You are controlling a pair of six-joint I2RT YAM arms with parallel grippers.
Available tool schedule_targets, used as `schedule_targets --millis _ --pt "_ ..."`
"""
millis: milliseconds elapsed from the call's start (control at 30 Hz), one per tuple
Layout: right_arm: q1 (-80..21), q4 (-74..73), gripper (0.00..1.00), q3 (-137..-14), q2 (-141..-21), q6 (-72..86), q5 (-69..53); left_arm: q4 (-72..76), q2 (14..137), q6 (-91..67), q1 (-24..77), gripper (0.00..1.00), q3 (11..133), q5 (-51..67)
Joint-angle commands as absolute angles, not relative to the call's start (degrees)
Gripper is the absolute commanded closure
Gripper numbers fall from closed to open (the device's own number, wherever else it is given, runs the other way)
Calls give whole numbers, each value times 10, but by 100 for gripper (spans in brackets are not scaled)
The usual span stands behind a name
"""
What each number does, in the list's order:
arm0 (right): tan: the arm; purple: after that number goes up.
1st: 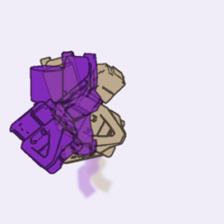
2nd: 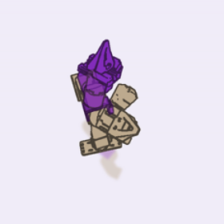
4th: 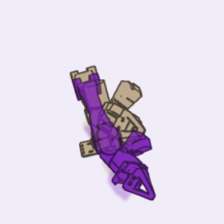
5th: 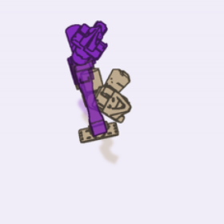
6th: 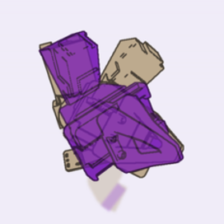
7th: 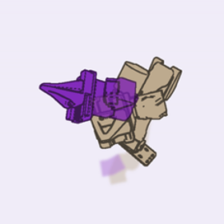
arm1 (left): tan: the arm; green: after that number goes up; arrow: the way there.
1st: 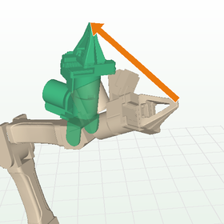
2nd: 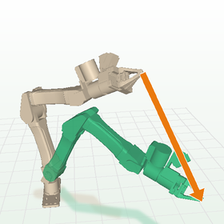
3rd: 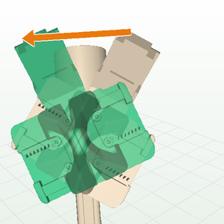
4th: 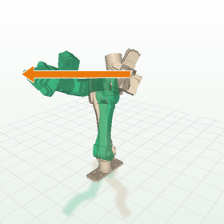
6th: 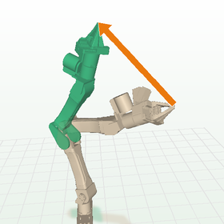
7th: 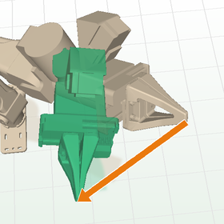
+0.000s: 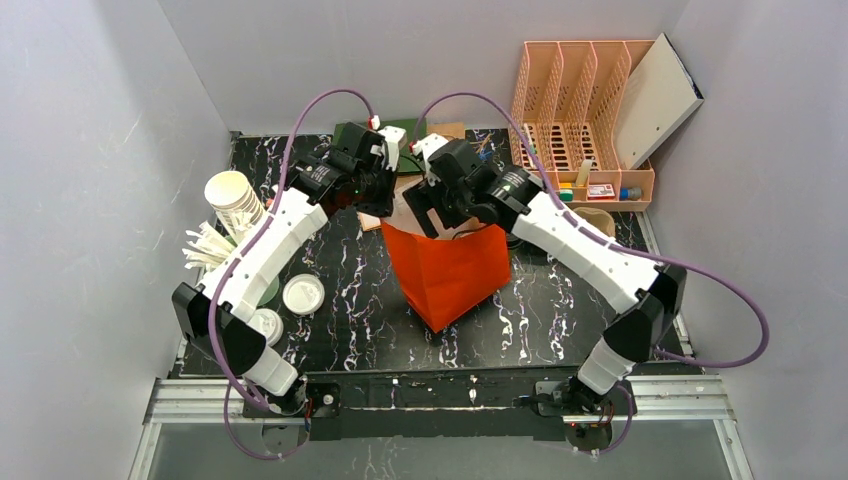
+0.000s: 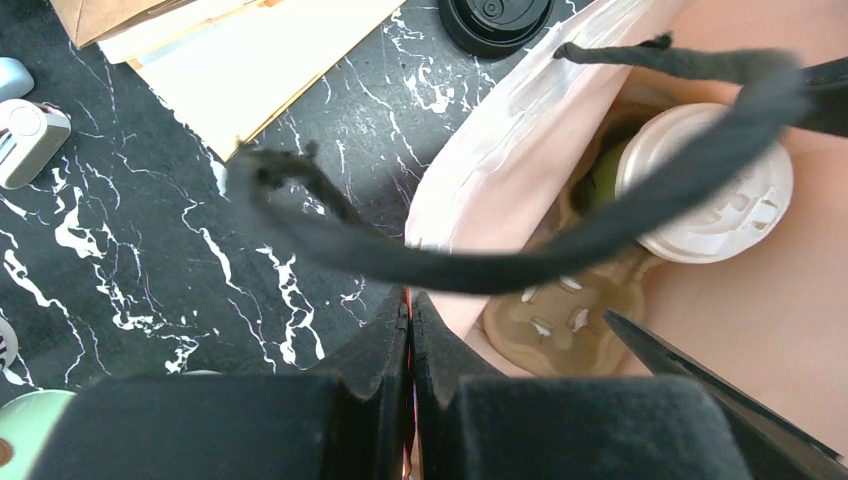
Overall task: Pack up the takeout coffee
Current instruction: Place the coffee cup on the cup tray.
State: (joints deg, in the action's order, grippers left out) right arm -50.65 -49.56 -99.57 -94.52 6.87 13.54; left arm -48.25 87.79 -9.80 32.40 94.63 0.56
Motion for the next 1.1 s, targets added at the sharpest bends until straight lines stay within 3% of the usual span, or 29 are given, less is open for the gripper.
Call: schedule_targets --millis 0,500,833,1067 --pt "-509 -421 2 -987 -884 63 153 -498 878 -83 331 100 966 -29" --pt "-508 -275 2 -898 -791 120 273 -508 854 -80 335 100 964 -56" --pt "-500 -645 12 -1125 -897 321 309 -471 810 -103 335 100 939 -58" --pt "-439 -661 23 -1110 -906 328 200 -430 767 -93 336 100 901 -40"
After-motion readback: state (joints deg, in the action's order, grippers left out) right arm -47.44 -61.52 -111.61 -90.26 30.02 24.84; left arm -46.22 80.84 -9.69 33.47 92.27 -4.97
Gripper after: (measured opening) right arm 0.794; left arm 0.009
